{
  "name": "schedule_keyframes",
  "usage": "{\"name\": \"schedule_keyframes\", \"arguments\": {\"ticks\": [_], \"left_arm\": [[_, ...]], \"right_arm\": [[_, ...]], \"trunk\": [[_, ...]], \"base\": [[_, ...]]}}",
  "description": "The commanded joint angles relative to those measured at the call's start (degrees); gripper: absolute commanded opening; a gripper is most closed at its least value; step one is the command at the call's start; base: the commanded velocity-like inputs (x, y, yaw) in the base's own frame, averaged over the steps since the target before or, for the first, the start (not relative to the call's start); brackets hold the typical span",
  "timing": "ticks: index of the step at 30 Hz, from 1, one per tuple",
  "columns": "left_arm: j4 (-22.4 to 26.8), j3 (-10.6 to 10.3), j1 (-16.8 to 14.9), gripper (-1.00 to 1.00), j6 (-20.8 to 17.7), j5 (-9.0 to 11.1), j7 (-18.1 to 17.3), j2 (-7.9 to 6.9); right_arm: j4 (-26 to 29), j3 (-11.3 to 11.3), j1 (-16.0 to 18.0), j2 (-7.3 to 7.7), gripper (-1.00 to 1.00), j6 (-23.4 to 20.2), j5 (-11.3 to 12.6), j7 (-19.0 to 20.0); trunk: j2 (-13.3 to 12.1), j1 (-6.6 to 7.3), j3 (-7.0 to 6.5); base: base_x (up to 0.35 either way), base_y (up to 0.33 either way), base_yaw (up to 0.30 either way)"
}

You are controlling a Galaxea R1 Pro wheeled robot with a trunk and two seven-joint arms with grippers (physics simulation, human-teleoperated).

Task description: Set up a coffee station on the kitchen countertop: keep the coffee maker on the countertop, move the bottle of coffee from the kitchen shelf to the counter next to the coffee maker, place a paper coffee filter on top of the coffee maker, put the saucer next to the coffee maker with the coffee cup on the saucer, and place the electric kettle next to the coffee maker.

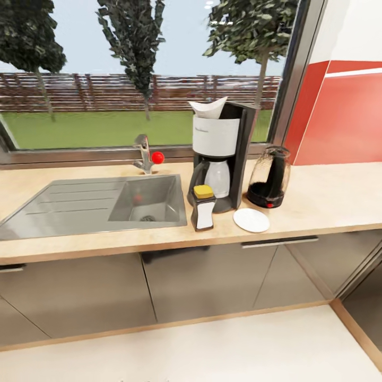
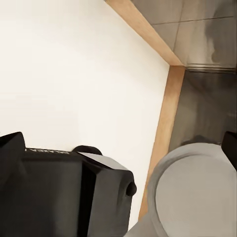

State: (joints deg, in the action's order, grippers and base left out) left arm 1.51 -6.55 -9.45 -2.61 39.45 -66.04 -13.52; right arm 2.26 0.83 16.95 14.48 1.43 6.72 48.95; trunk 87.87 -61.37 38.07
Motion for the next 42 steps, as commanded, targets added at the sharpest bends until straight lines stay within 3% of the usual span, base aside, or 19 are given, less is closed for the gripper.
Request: {"name": "schedule_keyframes", "arguments": {"ticks": [1,42], "left_arm": [[0.0,-0.5,0.0,1.0,-0.3,0.5,-0.2,-0.01],[0.0,-0.5,0.0,1.0,-0.2,0.5,-0.1,0.01]], "right_arm": [[-0.1,0.1,0.0,0.02,1.0,0.1,0.3,0.2],[-0.1,0.1,0.0,0.02,1.0,0.1,0.3,0.4]], "trunk": [[0.0,0.0,0.05],[0.0,0.0,0.05]], "base": [[0.0,0.0,0.27],[0.0,0.0,0.27]]}}
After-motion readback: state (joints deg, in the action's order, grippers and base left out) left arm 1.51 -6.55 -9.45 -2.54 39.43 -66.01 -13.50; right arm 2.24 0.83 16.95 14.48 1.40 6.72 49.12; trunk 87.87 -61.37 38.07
